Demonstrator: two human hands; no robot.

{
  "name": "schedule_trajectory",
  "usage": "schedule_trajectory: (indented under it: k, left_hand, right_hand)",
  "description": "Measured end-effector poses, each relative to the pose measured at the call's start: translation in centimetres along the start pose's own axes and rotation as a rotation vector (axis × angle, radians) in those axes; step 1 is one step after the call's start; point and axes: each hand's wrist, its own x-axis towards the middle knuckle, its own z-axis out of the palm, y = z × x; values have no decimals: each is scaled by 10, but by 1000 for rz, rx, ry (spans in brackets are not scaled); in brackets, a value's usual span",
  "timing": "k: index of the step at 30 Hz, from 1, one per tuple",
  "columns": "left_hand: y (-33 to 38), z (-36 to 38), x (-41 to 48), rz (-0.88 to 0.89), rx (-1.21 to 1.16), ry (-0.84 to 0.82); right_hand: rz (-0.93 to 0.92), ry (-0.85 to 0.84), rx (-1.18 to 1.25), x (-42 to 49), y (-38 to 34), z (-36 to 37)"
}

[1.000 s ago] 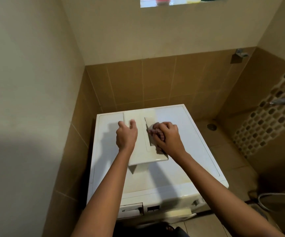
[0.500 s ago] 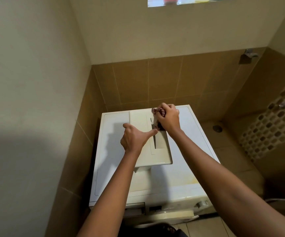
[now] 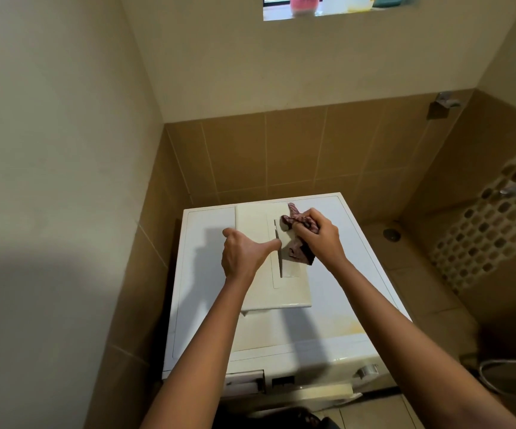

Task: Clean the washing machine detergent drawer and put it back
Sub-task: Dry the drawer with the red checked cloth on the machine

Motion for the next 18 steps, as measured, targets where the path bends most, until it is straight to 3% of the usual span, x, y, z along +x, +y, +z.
schedule_trajectory:
  k: [5, 7, 12, 18]
  left_hand:
    - [-1, -3, -2, 54, 8, -53]
    - [-1, -5, 0, 59, 30, -62]
    - [6, -15, 9, 40, 69, -96]
    - [-7, -27, 25, 31, -156, -143]
  right_hand:
    - [419, -74, 626, -4, -2, -10]
    - [527, -114, 756, -1, -5, -12]
    - [521, -170, 916, 3, -23, -9]
    - [474, -214, 1068, 12, -56, -2]
